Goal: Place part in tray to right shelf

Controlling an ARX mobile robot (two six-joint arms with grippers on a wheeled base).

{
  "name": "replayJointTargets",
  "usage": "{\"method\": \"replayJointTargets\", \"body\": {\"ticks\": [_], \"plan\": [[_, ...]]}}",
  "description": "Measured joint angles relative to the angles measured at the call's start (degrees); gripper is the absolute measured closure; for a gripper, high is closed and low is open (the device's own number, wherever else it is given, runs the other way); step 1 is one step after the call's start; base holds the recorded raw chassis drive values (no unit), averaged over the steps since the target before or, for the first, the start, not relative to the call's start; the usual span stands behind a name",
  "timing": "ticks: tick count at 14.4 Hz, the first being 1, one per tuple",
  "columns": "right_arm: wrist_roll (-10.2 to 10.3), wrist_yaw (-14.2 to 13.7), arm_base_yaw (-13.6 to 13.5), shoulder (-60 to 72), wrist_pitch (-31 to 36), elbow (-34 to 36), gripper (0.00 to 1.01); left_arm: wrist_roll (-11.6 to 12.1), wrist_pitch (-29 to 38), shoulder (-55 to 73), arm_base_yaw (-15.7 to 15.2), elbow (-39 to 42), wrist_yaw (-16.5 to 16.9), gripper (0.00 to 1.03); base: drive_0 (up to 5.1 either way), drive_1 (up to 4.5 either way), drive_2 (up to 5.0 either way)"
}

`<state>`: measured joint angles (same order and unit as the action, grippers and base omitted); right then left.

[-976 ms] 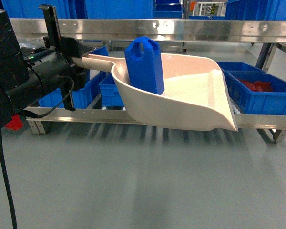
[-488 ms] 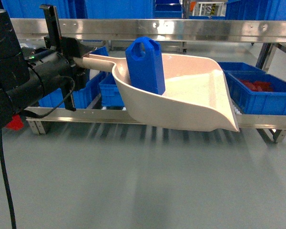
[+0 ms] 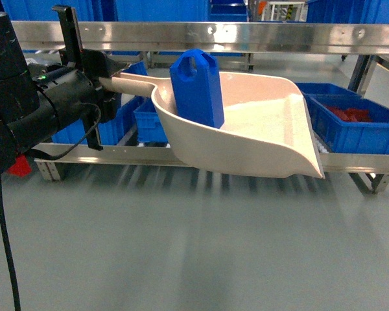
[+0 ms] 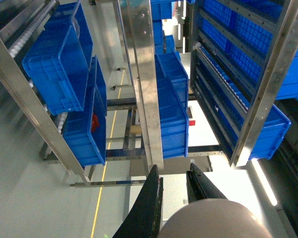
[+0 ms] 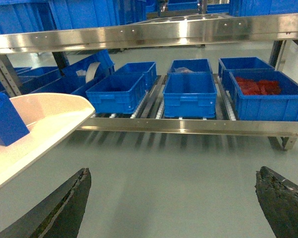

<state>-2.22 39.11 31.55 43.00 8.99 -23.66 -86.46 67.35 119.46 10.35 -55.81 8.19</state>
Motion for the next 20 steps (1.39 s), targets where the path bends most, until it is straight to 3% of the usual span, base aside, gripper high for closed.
{"method": "replayJointTargets", "body": {"ticks": [20], "plan": [[0.0, 0.0, 0.0, 0.0, -0.1, 0.0, 0.03, 0.1, -0.1, 0.0, 0.0, 0.0, -0.1, 0.91, 0.0, 0.0, 0.0]]}}
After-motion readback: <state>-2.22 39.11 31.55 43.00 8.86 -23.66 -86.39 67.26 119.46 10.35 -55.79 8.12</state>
